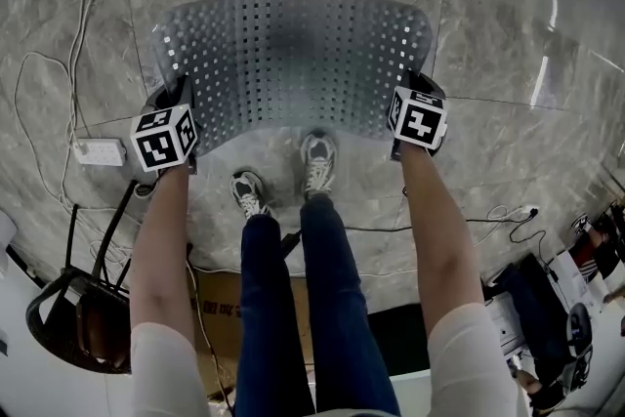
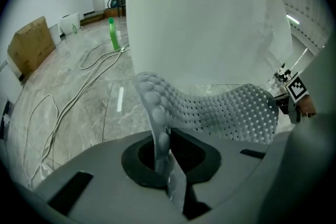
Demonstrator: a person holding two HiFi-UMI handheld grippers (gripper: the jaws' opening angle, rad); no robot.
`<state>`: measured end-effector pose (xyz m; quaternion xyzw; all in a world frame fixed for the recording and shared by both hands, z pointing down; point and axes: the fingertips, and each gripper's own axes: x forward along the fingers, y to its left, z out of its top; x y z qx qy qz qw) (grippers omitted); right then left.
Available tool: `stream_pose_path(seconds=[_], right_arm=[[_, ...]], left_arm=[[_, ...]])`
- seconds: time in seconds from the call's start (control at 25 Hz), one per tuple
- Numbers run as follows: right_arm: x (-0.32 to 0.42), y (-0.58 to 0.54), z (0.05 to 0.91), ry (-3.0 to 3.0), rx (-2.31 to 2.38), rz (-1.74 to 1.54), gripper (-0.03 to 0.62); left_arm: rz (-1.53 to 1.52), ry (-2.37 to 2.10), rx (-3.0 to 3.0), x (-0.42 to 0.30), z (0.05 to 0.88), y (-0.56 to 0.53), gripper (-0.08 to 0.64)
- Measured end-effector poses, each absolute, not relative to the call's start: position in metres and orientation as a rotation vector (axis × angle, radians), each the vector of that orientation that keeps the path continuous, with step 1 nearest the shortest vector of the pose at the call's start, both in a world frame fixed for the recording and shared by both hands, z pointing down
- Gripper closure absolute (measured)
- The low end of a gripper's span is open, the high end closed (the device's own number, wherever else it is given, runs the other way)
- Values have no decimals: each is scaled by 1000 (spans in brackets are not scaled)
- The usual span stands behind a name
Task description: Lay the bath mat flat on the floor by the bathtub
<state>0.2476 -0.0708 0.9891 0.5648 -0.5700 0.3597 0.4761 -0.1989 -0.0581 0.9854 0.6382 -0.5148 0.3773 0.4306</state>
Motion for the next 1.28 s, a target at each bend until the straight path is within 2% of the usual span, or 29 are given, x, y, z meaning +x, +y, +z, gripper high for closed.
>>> stream_pose_path(seconds=[1.28], right_arm=[[294, -75, 1096, -1278, 1296, 728, 551]], left_arm=[[1092, -1417, 1446, -247, 1088, -60, 515]])
